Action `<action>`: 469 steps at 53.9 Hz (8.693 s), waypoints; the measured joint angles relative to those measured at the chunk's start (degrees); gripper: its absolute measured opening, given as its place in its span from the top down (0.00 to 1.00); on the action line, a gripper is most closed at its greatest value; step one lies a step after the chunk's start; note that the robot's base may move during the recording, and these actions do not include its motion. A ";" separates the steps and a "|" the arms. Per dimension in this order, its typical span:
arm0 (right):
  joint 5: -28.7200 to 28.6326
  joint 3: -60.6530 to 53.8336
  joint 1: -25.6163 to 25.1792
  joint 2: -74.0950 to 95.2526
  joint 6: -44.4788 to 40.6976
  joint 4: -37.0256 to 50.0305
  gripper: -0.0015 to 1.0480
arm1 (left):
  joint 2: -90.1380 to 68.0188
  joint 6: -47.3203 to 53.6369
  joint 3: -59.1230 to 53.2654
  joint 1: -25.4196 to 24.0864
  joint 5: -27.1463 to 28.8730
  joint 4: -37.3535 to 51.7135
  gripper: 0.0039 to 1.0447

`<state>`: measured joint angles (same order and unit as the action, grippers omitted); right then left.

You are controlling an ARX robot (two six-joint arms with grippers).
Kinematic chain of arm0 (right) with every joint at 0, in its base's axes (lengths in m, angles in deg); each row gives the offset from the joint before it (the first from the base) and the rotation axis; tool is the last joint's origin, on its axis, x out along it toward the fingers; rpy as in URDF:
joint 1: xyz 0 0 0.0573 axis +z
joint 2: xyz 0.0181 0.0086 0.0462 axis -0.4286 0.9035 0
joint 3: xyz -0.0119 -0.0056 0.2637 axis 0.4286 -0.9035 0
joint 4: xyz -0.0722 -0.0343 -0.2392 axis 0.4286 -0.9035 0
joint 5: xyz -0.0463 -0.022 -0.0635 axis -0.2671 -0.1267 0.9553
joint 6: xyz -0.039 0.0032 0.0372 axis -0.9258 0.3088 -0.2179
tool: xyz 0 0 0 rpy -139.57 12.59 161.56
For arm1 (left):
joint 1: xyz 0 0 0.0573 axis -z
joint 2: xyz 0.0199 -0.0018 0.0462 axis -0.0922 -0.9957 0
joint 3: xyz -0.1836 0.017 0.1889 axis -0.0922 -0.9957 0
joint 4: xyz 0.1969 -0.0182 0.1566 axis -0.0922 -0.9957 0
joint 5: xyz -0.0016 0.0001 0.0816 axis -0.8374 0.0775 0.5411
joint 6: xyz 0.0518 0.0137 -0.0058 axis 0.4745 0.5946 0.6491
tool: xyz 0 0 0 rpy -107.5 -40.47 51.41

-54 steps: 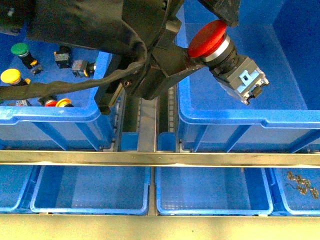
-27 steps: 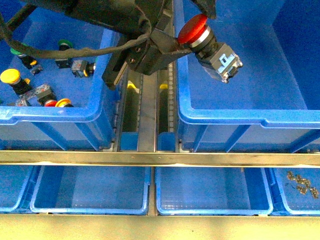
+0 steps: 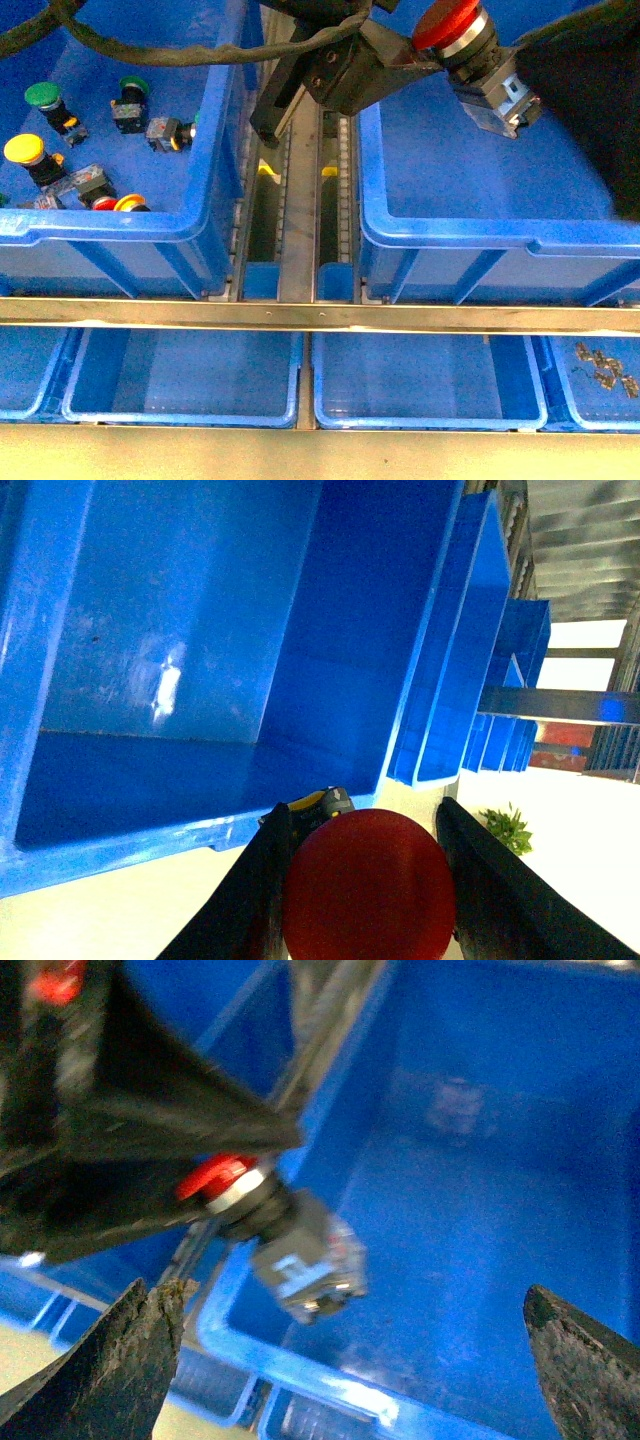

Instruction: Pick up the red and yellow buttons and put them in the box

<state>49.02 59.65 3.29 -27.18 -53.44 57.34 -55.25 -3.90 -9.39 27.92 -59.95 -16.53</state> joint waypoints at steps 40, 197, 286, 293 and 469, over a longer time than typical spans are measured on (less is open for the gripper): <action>-4.44 5.88 -2.75 23.47 -22.62 19.19 0.06 | -1.03 0.24 1.88 0.33 0.31 -0.76 0.68; 5.22 7.50 -6.27 23.54 -18.08 19.85 0.75 | 86.20 59.78 -52.98 0.85 53.83 -9.62 0.47; 12.33 5.03 -0.66 23.61 -13.16 20.41 0.75 | 100.10 66.27 -59.74 -33.07 20.44 -16.11 0.98; 12.33 5.03 -0.70 23.78 -13.11 20.39 0.75 | 100.10 66.25 -59.74 -33.07 20.46 -16.11 0.95; -0.11 -22.60 -22.03 -9.90 1.57 30.36 0.96 | 100.10 66.36 -59.74 -33.07 20.46 -16.11 0.07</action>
<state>48.91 37.05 -18.75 -37.08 -51.86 87.70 44.86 62.46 -69.12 -5.15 -39.49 -32.64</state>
